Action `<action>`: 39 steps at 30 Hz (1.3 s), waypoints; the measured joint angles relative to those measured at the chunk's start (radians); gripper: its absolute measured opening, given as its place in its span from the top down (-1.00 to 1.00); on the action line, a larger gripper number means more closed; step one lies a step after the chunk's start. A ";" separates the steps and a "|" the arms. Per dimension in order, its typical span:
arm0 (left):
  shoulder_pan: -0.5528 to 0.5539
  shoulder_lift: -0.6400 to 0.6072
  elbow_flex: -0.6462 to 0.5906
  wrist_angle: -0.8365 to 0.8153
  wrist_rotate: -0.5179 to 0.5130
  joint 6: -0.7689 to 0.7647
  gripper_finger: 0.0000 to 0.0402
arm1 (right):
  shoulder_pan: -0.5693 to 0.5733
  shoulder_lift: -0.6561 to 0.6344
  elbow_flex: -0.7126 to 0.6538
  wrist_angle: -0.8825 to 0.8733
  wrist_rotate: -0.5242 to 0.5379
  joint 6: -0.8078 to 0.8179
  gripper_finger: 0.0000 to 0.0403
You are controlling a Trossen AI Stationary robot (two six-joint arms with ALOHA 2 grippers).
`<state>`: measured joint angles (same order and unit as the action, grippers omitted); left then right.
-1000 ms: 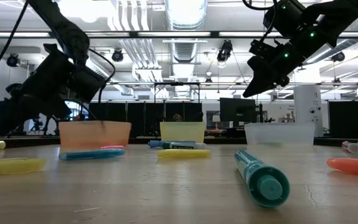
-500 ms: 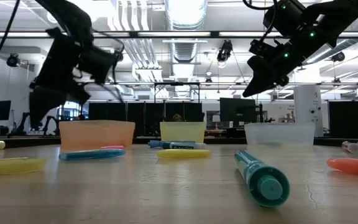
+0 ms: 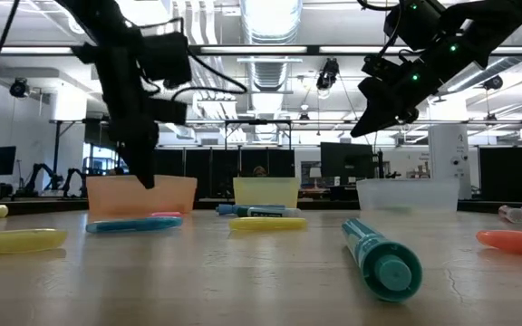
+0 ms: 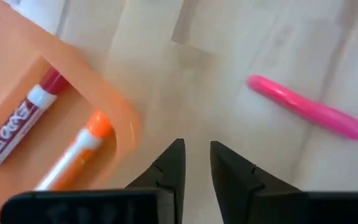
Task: Pick & Place Markers
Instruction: Adjust the orange bin, then put the yellow highlighter pen into the yellow bin
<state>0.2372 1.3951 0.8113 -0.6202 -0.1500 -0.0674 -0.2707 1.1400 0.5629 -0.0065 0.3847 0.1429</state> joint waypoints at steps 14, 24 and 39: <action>0.267 0.074 0.005 0.153 -0.125 0.172 0.90 | 0.000 0.000 0.000 0.005 0.000 -0.005 0.91; 0.399 0.075 0.002 0.221 -0.128 0.251 0.92 | 0.000 0.000 0.000 0.005 0.000 -0.005 0.91; 0.063 -0.123 0.127 -0.569 -0.129 -0.339 0.92 | 0.000 0.000 -0.001 0.004 0.000 -0.024 0.91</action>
<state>0.3006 1.2725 0.9378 -1.1889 -0.2788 -0.4067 -0.2703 1.1400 0.5617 -0.0025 0.3847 0.1184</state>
